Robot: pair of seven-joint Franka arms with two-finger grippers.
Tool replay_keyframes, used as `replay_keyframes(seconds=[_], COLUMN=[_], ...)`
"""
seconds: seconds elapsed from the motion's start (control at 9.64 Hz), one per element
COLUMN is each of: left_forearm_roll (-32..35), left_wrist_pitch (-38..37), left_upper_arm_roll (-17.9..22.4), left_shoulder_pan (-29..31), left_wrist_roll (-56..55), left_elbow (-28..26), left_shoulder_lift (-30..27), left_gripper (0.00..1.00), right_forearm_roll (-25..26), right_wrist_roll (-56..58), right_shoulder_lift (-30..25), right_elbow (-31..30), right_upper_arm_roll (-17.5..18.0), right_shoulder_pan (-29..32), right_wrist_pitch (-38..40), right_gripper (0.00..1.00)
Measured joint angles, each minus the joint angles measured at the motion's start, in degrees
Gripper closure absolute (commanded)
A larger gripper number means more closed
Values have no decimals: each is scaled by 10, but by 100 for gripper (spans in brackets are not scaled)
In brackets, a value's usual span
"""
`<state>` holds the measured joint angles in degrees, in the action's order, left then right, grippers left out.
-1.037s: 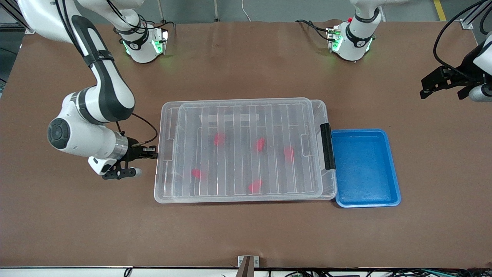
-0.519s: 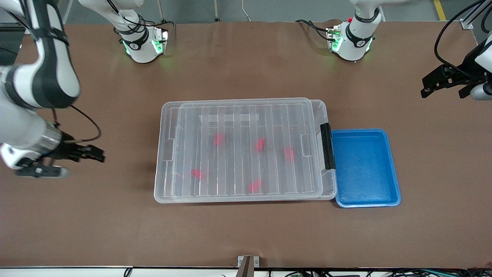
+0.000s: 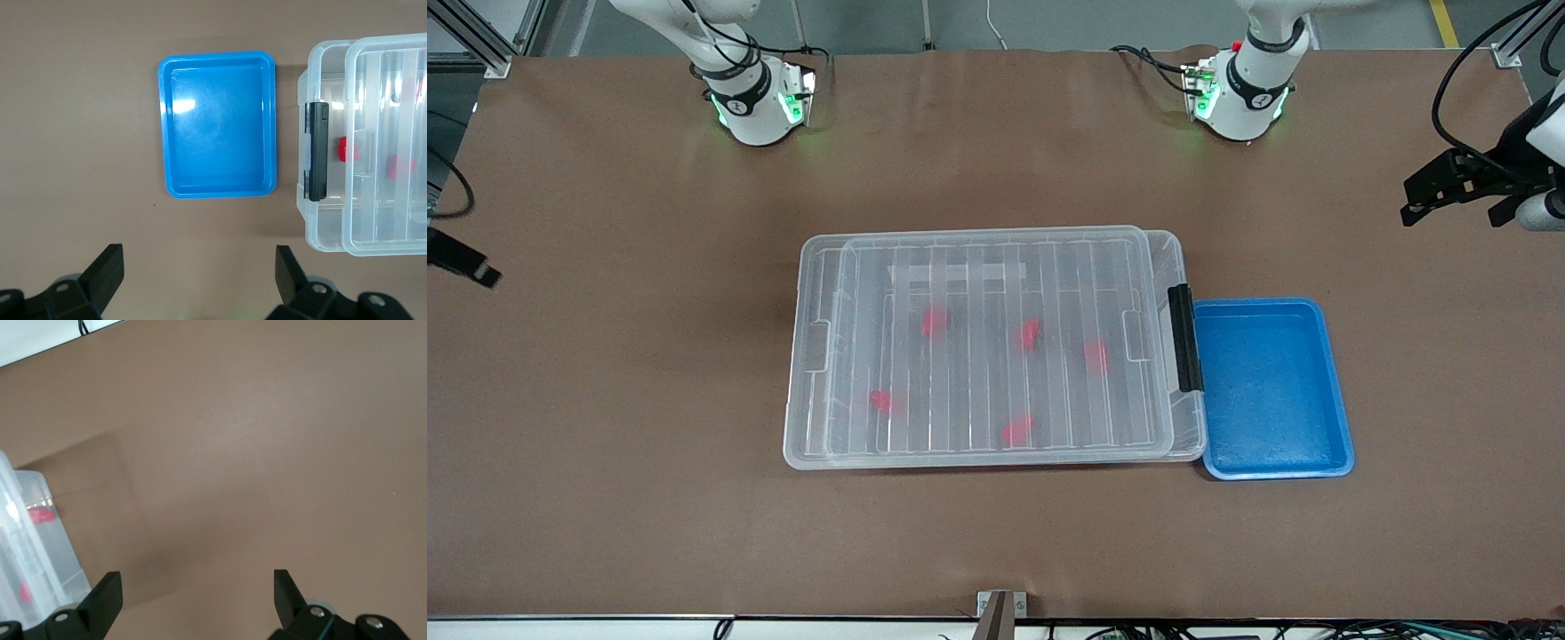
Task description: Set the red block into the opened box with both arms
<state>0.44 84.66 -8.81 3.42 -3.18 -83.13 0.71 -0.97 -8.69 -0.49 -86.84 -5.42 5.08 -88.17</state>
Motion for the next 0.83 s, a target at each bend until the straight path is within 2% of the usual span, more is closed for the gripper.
replay_keyframes(seconds=[0.21,0.83], left_forearm_roll=[0,0], left_wrist_pitch=[0,-1], left_upper_arm_roll=[0,-2], left_shoulder_pan=[0,-2], left_wrist_roll=[0,3], left_elbow=[0,0], left_shoulder_lift=[0,0], left_gripper=[0,0], right_forearm_roll=[0,0], right_wrist_roll=[3,13], right_shoulder_lift=[-14,-4], right_elbow=[26,27], right_upper_arm_roll=[1,6], right_shoulder_pan=[0,-2], right_wrist_pitch=[53,53], right_gripper=[0,0])
